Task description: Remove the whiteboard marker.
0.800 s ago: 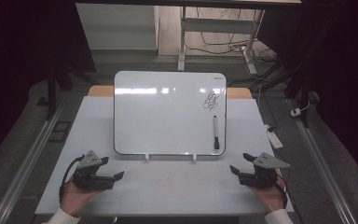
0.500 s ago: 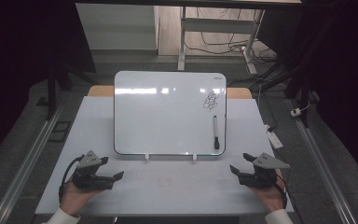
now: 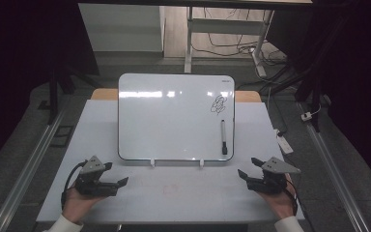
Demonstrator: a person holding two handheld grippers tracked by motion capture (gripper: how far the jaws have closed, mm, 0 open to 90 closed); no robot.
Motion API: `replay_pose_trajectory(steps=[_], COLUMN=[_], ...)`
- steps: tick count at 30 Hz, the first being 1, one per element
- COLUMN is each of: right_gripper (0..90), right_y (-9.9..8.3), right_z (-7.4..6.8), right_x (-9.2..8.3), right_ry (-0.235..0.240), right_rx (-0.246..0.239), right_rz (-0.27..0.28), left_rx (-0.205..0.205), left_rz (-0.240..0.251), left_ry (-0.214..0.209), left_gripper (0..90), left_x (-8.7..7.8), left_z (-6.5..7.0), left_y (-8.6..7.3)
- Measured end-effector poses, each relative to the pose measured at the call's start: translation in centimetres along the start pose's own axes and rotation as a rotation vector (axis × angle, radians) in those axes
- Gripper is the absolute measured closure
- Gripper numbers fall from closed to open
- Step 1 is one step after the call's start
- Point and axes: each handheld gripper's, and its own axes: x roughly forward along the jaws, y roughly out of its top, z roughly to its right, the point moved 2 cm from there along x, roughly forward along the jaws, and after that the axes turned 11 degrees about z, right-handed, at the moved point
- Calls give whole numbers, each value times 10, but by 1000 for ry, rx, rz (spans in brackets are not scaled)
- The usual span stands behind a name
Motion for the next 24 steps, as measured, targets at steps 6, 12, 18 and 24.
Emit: replay_pose_trajectory(steps=[6,12,18,24], right_gripper=[303,319,344,371], right_y=[17,36,55,67], right_z=[-1,-6,-13,-18], right_x=[4,13,33,58], right_ry=[-29,-31,-43,-70], right_rx=[-7,-8,-9,7], right_rz=[-5,1,-8,-28], left_rx=[6,13,12,16], left_rz=[-6,-13,-18,-17], left_ry=[-3,-4,-8,-9], left_gripper=[158,158,159,159], left_x=[2,4,6,5], left_z=[0,0,0,1], left_y=[0,0,0,-1])
